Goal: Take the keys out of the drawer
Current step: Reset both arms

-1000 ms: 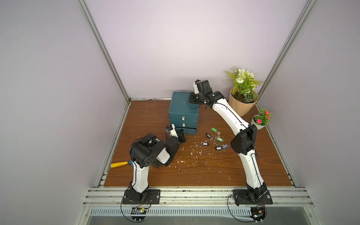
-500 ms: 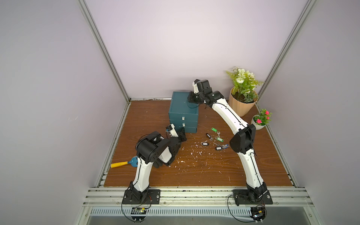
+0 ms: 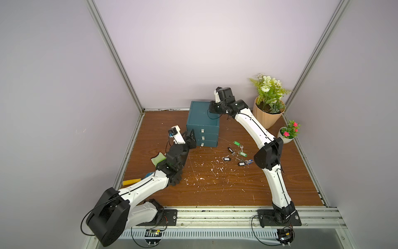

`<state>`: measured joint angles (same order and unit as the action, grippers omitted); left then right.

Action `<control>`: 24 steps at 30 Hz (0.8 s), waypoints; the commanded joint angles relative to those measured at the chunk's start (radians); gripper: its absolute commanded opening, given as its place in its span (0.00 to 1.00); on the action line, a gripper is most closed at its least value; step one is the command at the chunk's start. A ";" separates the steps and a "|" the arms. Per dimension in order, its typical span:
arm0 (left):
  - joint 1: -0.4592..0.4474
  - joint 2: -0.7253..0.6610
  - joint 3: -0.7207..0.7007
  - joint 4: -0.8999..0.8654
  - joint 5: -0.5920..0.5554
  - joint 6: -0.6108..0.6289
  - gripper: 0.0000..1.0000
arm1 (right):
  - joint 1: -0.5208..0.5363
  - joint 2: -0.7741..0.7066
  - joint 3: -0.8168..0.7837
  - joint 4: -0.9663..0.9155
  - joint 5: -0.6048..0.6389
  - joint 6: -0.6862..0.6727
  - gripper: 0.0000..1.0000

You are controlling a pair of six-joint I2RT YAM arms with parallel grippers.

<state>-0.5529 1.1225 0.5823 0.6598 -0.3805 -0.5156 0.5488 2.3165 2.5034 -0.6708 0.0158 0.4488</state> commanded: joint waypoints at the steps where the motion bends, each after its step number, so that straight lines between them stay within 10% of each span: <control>1: 0.157 -0.008 0.037 -0.279 0.028 0.210 0.55 | -0.050 -0.176 -0.013 -0.002 0.079 -0.117 0.25; 5: 0.374 0.056 0.064 -0.276 0.145 0.227 0.55 | -0.127 -0.410 -0.357 0.100 0.231 -0.204 0.27; 13: 0.465 0.247 -0.033 -0.042 0.160 0.449 0.57 | -0.344 -0.840 -1.302 0.575 0.397 -0.273 0.26; 24: 0.544 0.380 -0.165 0.212 0.358 0.496 0.59 | -0.517 -0.753 -1.827 1.148 0.246 -0.330 0.22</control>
<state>-0.0486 1.5311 0.4370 0.7357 -0.1112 -0.0441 0.0319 1.5944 0.7036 0.1890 0.3313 0.1596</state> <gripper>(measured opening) 0.590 0.226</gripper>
